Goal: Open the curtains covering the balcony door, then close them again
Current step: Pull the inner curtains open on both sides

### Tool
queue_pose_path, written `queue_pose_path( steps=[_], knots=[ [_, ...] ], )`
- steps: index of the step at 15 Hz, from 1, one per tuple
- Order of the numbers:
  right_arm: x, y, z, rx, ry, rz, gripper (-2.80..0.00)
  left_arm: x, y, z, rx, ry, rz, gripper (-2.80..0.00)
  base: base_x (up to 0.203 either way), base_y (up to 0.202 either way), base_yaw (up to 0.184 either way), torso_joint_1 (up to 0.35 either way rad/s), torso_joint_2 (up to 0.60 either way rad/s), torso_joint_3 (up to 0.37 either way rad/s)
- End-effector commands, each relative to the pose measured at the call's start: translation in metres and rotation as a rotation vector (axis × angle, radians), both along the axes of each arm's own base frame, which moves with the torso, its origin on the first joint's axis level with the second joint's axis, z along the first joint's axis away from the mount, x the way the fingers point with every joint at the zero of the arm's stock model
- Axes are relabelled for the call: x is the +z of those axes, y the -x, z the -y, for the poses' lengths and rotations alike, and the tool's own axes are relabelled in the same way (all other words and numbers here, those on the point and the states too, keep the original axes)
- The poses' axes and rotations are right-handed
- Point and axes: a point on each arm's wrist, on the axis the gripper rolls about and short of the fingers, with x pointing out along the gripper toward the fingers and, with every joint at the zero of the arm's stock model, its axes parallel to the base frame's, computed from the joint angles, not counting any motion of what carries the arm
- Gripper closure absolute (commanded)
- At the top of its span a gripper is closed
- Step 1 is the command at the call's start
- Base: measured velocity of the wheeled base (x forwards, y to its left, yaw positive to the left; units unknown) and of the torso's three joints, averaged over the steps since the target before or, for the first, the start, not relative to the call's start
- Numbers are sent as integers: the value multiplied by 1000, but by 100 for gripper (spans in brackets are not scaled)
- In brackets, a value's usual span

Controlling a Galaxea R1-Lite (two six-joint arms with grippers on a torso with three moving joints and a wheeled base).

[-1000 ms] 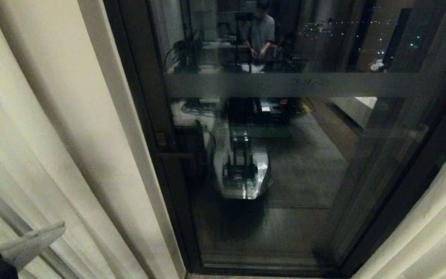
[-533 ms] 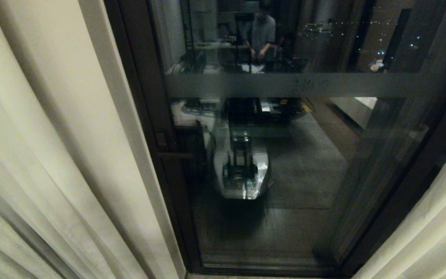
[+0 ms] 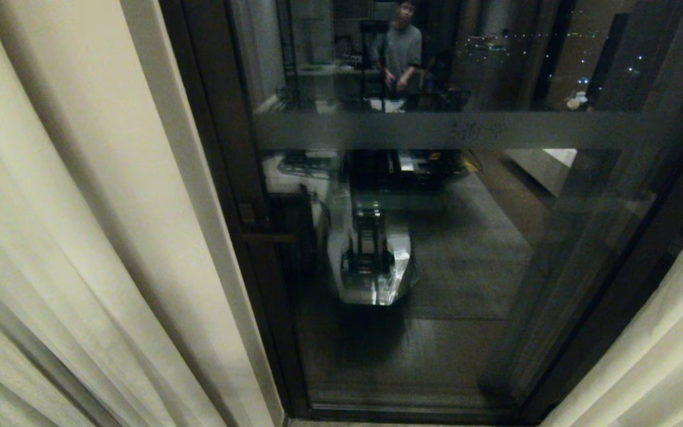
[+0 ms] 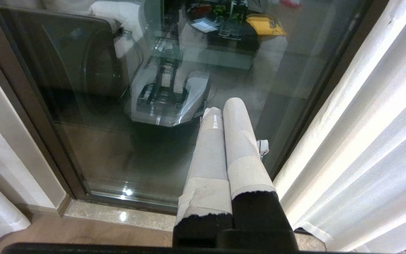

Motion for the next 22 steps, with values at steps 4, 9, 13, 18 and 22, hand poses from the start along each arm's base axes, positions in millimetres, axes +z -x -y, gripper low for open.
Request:
queue_pose_path(
  steps=[4,9,13,18,22],
  knots=[
    [0,0,0,2,0,-2,0,-1,1,0,0,1,14,0,0,0,0,0,0,0],
    [0,0,0,2,0,-2,0,0,1,0,0,1,15,0,0,0,0,0,0,0],
    [0,0,0,1,1,-2,0,0,1,0,1,1,15,0,0,0,0,0,0,0],
    [0,0,0,2,0,-2,0,0,1,0,1,2,13,0,1,-96,2,0,2,3],
    [0,0,0,2,0,-2,0,0,1,0,1,2,11,0,0,-192,-1,1,2,1]
  ],
)
